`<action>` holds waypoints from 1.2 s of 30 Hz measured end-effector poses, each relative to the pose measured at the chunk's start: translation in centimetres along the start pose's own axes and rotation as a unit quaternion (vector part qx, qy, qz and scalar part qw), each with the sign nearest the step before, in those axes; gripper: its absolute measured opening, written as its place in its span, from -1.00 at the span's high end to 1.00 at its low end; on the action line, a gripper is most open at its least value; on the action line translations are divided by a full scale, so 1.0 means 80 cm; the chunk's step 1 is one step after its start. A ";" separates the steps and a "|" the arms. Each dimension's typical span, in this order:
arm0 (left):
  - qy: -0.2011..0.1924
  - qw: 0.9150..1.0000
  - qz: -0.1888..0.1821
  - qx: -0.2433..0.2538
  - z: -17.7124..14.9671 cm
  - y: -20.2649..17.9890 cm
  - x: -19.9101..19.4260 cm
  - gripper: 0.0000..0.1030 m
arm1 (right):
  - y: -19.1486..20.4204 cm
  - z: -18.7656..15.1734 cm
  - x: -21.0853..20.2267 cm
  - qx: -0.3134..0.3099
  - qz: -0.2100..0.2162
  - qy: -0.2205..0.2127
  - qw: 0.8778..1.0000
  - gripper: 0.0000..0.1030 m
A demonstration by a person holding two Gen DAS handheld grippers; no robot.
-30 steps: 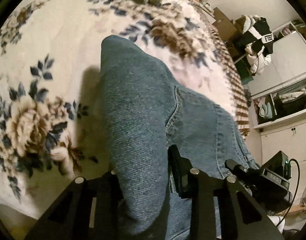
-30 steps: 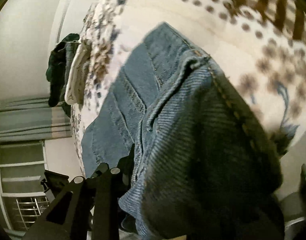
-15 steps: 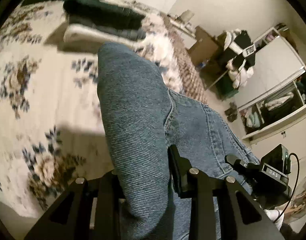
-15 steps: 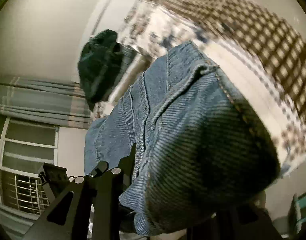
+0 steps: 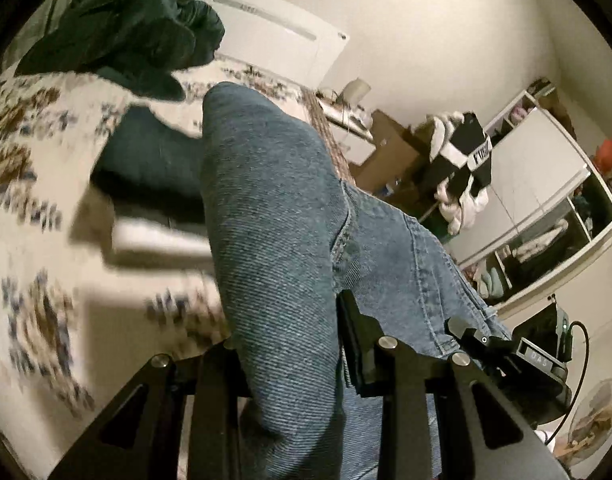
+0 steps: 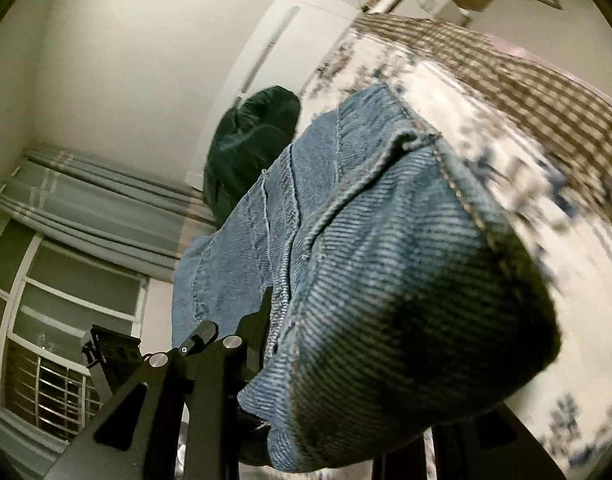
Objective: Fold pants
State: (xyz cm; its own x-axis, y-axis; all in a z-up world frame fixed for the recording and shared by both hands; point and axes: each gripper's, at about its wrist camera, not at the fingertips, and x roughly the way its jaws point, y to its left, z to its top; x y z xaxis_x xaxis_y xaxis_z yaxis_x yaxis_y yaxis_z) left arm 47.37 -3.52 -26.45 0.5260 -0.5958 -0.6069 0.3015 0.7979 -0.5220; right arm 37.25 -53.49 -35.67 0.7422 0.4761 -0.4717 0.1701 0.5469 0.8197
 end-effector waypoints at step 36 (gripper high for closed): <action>0.054 0.988 0.147 -0.006 0.190 0.230 0.127 -0.56 | 0.034 0.129 0.389 -0.080 -0.161 0.093 0.979 -0.98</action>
State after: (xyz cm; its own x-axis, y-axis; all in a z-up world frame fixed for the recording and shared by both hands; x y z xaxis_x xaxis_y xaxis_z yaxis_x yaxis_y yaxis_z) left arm 70.37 6.48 -33.08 0.5005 -0.3460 -0.7936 0.1394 0.9369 -0.3206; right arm 67.53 -44.29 -44.81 0.5332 0.3707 -0.7605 0.2613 0.7828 0.5648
